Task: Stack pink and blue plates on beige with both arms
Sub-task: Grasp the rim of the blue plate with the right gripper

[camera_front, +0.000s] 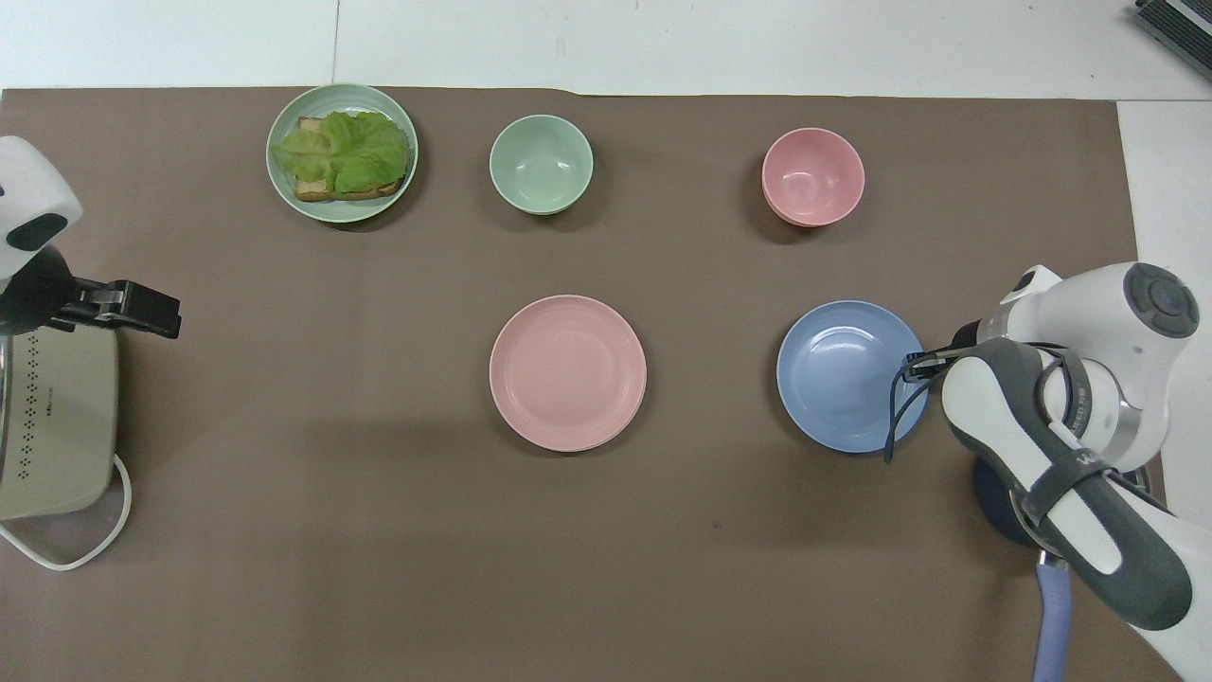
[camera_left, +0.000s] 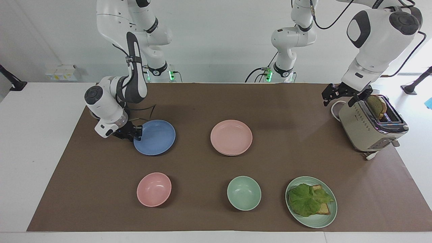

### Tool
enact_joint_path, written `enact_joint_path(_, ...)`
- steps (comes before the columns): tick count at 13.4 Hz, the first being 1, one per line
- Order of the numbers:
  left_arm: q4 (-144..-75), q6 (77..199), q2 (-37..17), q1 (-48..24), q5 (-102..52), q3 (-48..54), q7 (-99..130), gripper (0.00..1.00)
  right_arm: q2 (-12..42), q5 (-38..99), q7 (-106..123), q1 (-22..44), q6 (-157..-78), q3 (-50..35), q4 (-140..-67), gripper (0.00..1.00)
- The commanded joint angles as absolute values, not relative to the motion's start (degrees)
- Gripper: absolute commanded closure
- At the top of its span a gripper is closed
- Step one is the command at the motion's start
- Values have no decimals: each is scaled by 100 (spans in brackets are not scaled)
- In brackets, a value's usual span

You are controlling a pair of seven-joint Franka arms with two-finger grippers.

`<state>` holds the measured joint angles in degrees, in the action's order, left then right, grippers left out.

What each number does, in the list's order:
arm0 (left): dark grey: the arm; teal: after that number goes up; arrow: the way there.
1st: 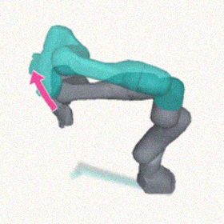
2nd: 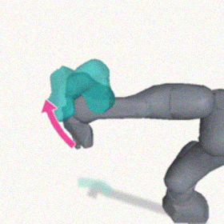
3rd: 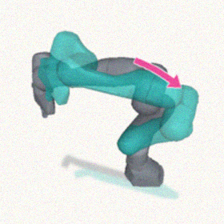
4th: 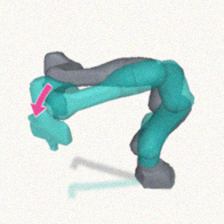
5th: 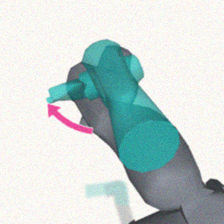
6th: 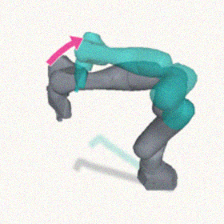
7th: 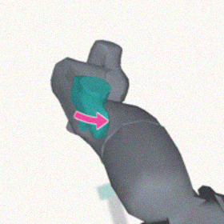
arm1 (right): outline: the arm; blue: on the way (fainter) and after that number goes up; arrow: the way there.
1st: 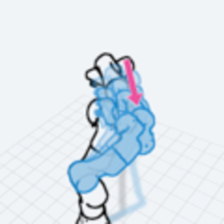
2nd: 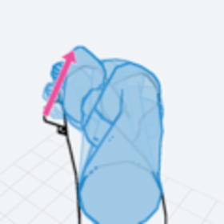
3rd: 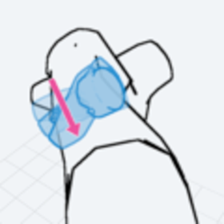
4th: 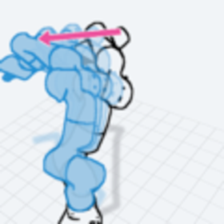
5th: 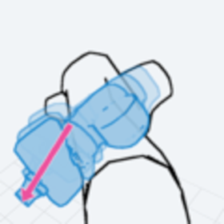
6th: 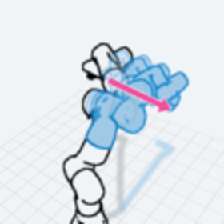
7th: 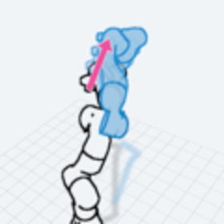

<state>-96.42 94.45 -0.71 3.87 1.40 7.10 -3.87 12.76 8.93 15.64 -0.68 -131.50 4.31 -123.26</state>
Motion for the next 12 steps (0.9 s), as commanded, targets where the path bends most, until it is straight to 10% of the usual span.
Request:
enact_joint_path(1, -9607, 9475, -35, 299, 202, 668, -448, 0, 1353, 1037, 1415, -88, -13087, 396, -12208, 100)
enact_joint_path(12, -9404, 9413, 53, 299, 141, 703, -413, 0, 440, 1046, 1310, -35, -11076, 299, -10988, 100)
